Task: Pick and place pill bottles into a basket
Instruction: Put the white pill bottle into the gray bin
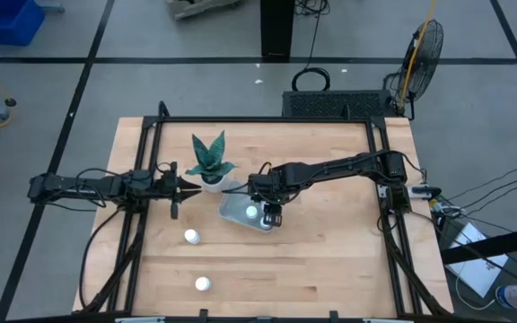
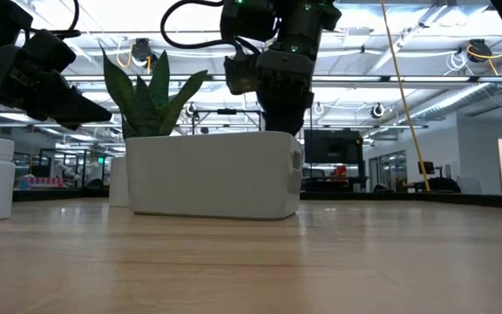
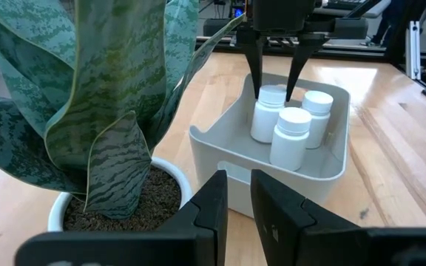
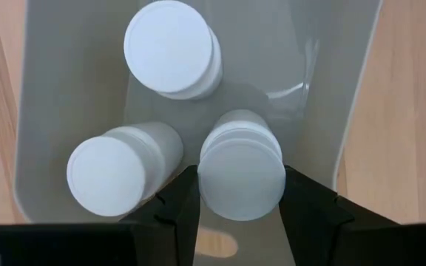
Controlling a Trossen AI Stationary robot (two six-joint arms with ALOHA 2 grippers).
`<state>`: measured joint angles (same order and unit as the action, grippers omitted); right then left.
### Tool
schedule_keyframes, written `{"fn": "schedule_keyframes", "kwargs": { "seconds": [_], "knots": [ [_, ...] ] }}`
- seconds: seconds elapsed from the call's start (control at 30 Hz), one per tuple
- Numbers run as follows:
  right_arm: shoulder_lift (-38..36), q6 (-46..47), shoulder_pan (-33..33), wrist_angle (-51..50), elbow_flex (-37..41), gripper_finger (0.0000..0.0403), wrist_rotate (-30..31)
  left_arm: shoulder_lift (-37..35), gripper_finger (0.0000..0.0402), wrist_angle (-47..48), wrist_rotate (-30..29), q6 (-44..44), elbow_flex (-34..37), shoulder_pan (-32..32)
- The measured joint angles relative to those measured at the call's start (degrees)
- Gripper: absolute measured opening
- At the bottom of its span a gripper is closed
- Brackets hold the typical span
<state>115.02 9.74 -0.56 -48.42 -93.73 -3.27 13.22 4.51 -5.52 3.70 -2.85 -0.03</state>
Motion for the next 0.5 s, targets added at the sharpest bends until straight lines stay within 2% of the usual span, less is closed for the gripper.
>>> {"fn": "schedule_keyframes", "kwargs": {
  "seconds": [0.4, 0.5],
  "knots": [
    [0.00, 0.08, 0.00, 0.15, 0.01, 0.0144, 0.03, -0.01, 0.0065, 0.02, 0.00, 0.09, 0.00, 0.00],
    [0.02, 1.69, 0.00, 0.00, 0.04, 0.0189, 0.04, 0.01, 0.0065, 0.02, 0.00, 0.14, 0.00, -0.01]
  ]
}}
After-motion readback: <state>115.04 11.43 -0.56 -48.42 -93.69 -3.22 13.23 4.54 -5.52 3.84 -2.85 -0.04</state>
